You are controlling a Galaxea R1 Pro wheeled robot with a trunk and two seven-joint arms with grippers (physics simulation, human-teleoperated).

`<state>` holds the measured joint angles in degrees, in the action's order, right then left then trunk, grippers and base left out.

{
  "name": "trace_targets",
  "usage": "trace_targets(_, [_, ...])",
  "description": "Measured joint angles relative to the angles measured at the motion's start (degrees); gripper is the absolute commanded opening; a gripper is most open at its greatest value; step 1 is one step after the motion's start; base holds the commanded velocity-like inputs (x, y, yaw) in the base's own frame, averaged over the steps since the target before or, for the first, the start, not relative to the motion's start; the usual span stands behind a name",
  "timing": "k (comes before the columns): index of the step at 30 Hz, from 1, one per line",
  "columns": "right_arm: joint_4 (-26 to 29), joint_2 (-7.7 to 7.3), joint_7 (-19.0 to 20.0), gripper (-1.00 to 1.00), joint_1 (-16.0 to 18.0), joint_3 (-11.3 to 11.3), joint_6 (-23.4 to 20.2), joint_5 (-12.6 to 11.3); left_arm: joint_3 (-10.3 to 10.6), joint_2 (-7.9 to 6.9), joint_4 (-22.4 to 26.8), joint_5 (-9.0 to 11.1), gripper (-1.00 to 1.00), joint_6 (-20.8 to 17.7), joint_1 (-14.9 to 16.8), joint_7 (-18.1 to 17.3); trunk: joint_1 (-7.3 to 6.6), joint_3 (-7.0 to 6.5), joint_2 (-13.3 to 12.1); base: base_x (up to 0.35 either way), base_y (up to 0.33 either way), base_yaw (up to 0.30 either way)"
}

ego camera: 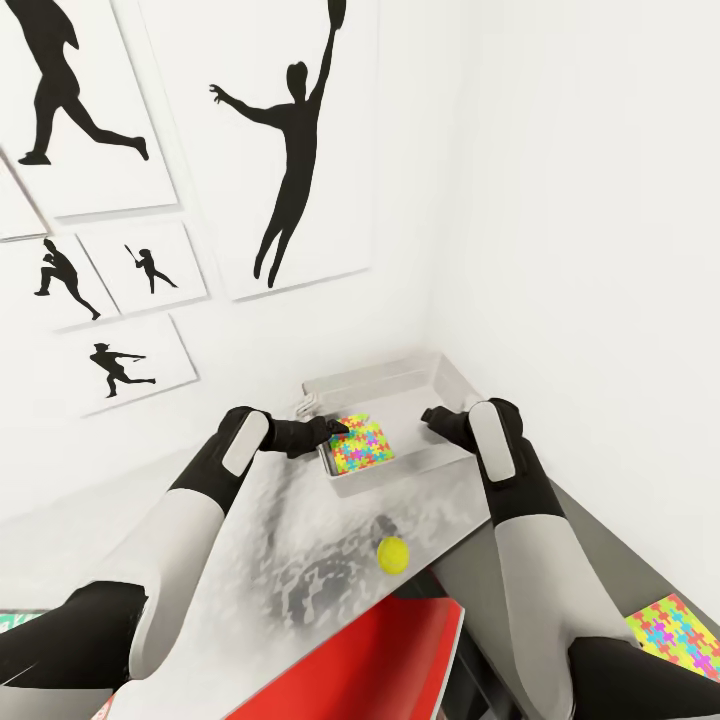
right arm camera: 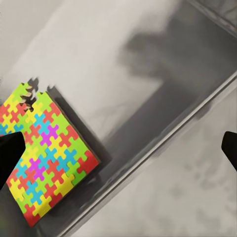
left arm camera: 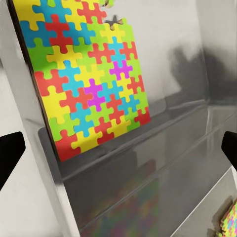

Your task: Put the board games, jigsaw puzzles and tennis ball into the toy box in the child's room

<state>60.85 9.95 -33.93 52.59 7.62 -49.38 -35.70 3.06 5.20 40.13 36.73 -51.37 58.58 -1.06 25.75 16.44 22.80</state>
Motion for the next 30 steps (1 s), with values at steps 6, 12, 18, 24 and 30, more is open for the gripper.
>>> trace_targets(6, [-0.1, 0.00, -0.5, 1.00, 0.0, 0.0, 0.2, -0.2, 0.0, -0.05, 0.0, 0.0, 1.00, 0.0, 0.0, 0.0, 0.00, 0.20, 0.0, 0.000, 0.000, 0.000])
trace_targets(12, [-0.1, 0.00, -1.0, 1.00, 0.0, -0.1, 0.2, -0.3, 0.0, -0.05, 0.0, 0.0, 1.00, 0.0, 0.0, -0.1, 0.00, 0.68, 0.0, 0.000, 0.000, 0.000])
trace_targets(18, [-0.1, 0.00, -1.1, 1.00, -0.1, -0.1, 0.2, -0.3, 0.0, -0.09, 0.2, 0.0, 1.00, 0.0, 0.0, -0.1, 0.00, 1.23, 0.0, 0.000, 0.000, 0.000])
trace_targets(24, [-0.1, 0.00, -1.2, 1.00, -0.1, -0.1, 0.2, -0.4, 0.0, -0.10, 0.4, 0.0, 1.00, 0.0, 0.0, -0.1, 0.00, 1.80, 0.0, 0.000, 0.000, 0.000])
trace_targets(30, [-0.1, 0.00, -1.1, 1.00, -0.1, 0.0, 0.2, -0.4, 0.0, -0.10, 0.4, -0.1, 1.00, -0.2, 1.6, -0.1, 0.00, 2.36, 0.0, 0.000, 0.000, 0.000])
